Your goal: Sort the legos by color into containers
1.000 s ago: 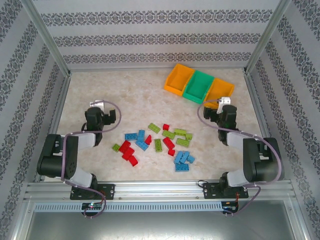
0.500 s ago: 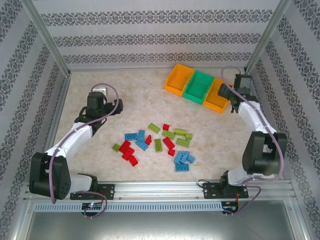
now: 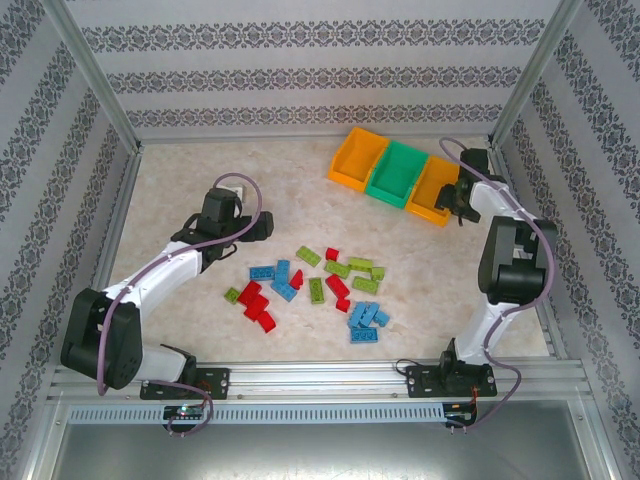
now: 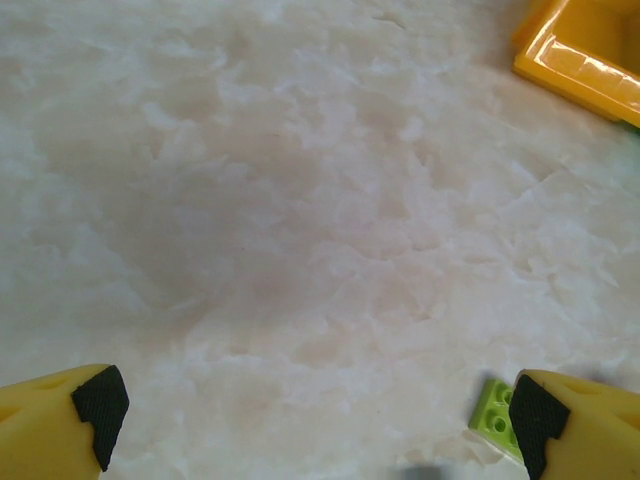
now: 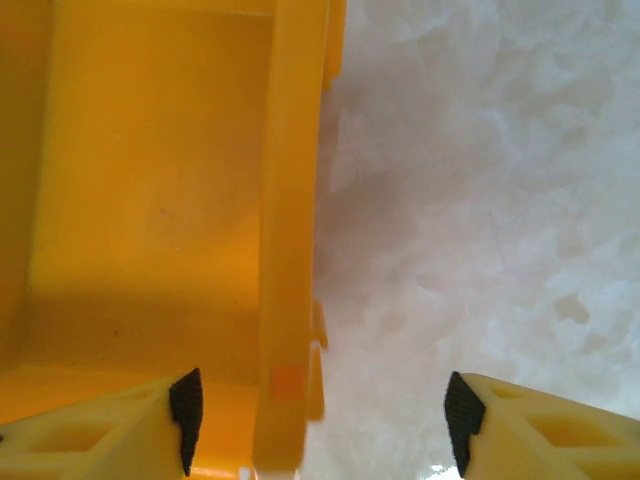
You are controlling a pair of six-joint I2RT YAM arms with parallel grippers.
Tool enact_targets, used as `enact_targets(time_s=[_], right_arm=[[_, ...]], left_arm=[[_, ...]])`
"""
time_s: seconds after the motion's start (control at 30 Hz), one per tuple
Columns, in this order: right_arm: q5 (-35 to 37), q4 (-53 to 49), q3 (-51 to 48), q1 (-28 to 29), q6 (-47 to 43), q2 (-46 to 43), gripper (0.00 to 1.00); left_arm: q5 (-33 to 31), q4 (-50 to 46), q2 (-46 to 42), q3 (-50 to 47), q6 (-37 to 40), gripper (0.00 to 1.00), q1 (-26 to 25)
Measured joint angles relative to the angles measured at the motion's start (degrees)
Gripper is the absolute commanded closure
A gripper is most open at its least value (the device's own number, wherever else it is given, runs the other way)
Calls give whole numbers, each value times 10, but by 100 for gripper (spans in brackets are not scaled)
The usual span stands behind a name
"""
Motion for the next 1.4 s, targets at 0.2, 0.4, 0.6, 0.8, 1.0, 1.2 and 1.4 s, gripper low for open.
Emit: enact_targets(time_s=[0.2, 0.4, 0.6, 0.8, 1.0, 1.2, 1.4], right_arm=[[-8, -2, 41, 4, -12, 39, 69], [-1, -5, 55, 22, -26, 49, 89], [-9, 5, 49, 79, -58, 47, 88], [-34, 14, 20, 138, -83, 26, 86], [-51, 15, 17, 195, -103, 24, 75], [-59, 19, 17, 209, -105, 20, 26], [-64, 32, -31, 208, -101, -59, 18]], left_arm=[[-7, 0, -1, 0, -6, 1, -2], [-30, -1, -22, -13, -8, 1, -2], [-50, -1, -54, -23, -8, 1, -2], [-63, -3, -64, -31, -8, 1, -2], [-68, -5, -75, -43, -8, 1, -2], [-70, -5, -91, -60, -8, 1, -2], [-78, -8, -110, -73, -9, 1, -2]])
